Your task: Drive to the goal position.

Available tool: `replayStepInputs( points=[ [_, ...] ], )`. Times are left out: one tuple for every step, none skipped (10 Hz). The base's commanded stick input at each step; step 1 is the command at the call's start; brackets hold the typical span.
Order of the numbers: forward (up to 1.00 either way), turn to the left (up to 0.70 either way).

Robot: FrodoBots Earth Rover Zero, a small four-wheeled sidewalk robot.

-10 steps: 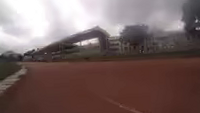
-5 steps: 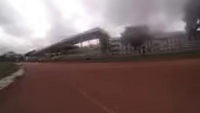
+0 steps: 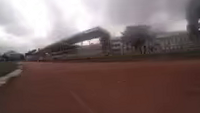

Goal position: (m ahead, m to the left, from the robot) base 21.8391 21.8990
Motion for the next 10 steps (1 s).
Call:
replayStepInputs(
  points=[
    [0.7,0.0],
    [0.7,0.0],
    [0.7,0.0],
    [0.7,0.0],
    [0.7,0.0],
    [0.7,0.35],
    [0.7,0.35],
    [0.7,0.0],
    [0.7,0.0],
    [0.7,0.0]
  ],
)
